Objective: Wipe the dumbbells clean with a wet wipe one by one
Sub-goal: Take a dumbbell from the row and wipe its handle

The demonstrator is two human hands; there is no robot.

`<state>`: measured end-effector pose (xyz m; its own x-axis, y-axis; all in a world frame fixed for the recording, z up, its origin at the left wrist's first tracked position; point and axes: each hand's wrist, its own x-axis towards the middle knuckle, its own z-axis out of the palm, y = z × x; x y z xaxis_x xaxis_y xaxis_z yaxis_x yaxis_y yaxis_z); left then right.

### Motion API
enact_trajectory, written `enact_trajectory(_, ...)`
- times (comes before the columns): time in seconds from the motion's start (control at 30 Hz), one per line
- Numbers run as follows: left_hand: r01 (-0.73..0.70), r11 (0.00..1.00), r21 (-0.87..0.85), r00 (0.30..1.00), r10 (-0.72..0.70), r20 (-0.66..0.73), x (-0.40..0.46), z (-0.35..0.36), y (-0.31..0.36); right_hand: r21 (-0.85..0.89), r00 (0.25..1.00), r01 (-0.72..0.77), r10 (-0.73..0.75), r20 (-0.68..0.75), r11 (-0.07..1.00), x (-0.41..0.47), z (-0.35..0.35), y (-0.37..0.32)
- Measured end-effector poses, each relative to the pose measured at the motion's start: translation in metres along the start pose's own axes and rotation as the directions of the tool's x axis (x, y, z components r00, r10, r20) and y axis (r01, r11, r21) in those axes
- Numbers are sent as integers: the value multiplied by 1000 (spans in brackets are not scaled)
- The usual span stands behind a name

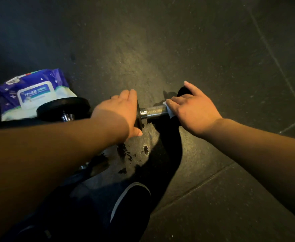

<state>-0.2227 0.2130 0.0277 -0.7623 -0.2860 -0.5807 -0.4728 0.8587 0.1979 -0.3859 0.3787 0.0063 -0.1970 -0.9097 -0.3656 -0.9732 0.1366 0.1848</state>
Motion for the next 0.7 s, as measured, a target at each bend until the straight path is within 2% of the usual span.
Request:
enact_trajectory(0.1,-13,999,43,999,14,-30,-8,7,5,16,1000,12,-12,22,1000,-3,-3,-1)
enact_trajectory(0.33,-37,999,-15,995,38,87,18,-28,-15,14,986,-51,53,-159,999,-19,7,-11)
enact_trajectory(0.47,-27,1000,9,998,27,53,9,-16,-10,19,995,-93,94,-45,995,-6,0,-10)
enact_trajectory(0.57,-21,998,59,998,24,-52,-12,6,-1,34,995,-53,50,89,998,3,-8,-6)
enact_trajectory(0.63,-43,995,94,990,55,-128,-24,18,3,47,994,-37,32,103,998,2,-8,-5)
enact_trajectory(0.7,-64,993,104,986,79,-149,-26,21,3,42,998,-45,42,54,998,-4,-4,-7)
